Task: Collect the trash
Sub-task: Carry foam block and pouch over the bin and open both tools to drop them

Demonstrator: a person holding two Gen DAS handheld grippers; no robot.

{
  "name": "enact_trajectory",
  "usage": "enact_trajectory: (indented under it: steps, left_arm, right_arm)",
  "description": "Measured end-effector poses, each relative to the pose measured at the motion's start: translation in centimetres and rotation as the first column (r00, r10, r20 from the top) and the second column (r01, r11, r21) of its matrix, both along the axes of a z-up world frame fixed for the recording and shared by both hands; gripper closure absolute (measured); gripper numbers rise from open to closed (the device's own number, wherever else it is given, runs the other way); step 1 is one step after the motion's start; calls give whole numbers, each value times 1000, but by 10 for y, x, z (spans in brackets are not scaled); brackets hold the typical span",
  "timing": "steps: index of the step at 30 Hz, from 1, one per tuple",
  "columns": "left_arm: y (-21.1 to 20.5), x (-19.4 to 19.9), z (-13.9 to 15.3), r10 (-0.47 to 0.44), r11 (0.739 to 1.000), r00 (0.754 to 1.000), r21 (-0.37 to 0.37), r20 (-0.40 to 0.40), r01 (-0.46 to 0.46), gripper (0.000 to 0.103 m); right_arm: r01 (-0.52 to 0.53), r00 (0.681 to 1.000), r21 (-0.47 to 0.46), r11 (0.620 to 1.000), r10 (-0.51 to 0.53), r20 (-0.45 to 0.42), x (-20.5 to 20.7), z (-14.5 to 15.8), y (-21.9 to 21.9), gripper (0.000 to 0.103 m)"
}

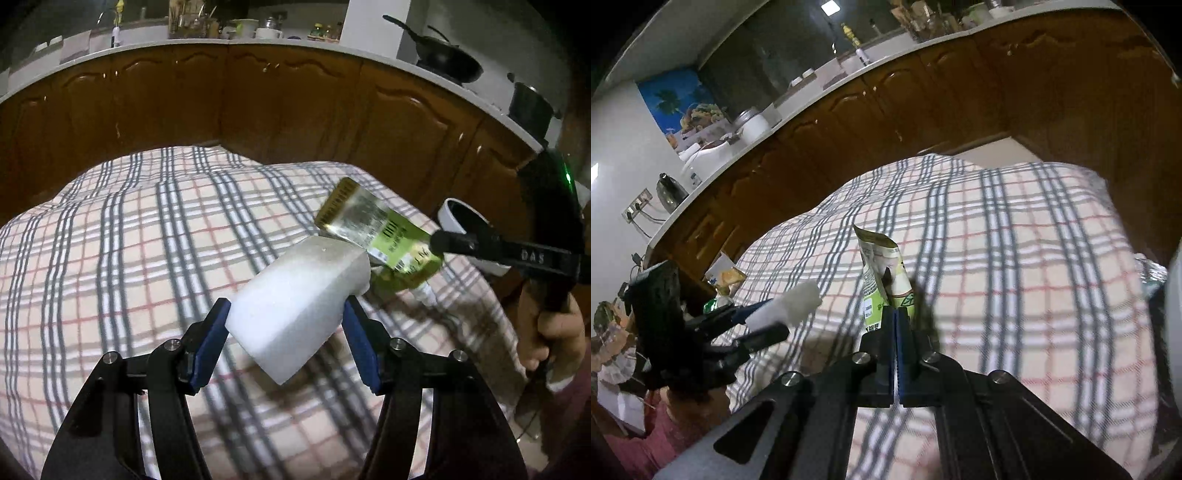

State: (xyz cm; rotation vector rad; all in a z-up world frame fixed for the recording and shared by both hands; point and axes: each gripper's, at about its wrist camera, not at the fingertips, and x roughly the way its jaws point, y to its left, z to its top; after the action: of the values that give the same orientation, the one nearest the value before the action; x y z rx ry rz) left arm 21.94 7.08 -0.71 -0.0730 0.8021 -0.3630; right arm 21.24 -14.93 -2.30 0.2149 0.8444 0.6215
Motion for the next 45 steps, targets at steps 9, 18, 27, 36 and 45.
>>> enact_trajectory:
  steps: [9, 18, 27, 36, 45]
  left_arm:
    - [-64, -2, 15, -80, 996, 997, -40, 17, 81, 42]
    - [-136, -1, 31, -179, 983, 983, -43, 39, 181, 42]
    - [-198, 8, 41, -262, 965, 964, -18, 46, 263, 42]
    - [-254, 26, 50, -316, 949, 947, 15, 49, 316, 42]
    - [-308, 46, 48, -375, 926, 927, 67, 31, 372, 42]
  right_arm:
    - [151, 988, 36, 988, -152, 31, -30, 12, -73, 103]
    - [284, 955, 65, 957, -288, 64, -53, 25, -140, 103]
    - [380, 919, 80, 922, -386, 82, -65, 32, -194, 103]
    - [460, 881, 79, 884, -466, 88, -65, 35, -236, 103]
    - [517, 851, 72, 853, -521, 66, -56, 28, -267, 103]
